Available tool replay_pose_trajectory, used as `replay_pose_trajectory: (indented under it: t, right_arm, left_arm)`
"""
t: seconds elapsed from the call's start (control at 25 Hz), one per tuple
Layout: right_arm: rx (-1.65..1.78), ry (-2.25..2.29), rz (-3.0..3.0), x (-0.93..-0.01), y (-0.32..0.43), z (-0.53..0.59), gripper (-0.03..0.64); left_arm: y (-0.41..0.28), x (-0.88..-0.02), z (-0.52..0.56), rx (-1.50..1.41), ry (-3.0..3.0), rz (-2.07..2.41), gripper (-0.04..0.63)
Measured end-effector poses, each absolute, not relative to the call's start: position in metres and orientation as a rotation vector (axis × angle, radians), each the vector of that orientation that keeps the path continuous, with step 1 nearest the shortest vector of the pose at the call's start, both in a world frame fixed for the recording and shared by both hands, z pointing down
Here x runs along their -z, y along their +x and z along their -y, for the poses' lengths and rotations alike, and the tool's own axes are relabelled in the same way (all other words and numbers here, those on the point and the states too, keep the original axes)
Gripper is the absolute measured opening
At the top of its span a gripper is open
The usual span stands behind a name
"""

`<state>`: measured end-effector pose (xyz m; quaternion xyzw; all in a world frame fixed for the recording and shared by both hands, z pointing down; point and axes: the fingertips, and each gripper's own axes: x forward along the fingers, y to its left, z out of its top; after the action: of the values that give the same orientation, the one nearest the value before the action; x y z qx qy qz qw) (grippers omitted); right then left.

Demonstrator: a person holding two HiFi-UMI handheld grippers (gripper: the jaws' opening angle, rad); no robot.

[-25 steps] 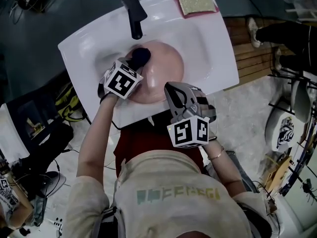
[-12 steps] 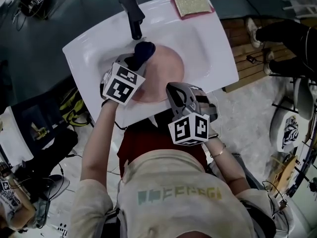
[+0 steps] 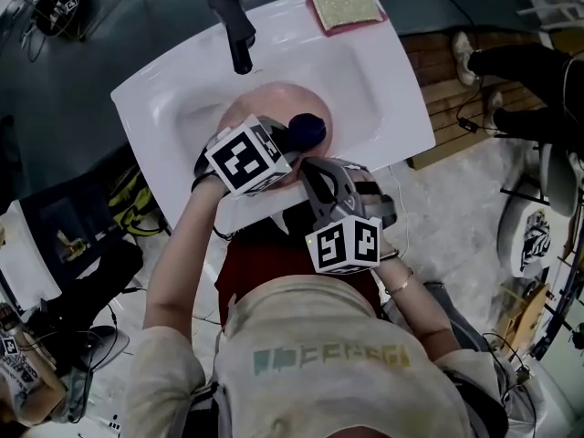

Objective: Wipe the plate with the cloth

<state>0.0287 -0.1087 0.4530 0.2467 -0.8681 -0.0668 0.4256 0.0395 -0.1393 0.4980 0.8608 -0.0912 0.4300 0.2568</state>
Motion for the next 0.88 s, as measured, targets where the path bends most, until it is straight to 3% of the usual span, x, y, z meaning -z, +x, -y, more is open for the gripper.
replay_pose_trajectory:
  t: [0.88]
  right_arm:
    - [0.149, 0.596, 2.190, -0.456, 0.029, 0.116, 0.038]
  left_arm:
    - [0.015, -0.553, 0.167, -1.267, 2.283, 0.439, 0.080]
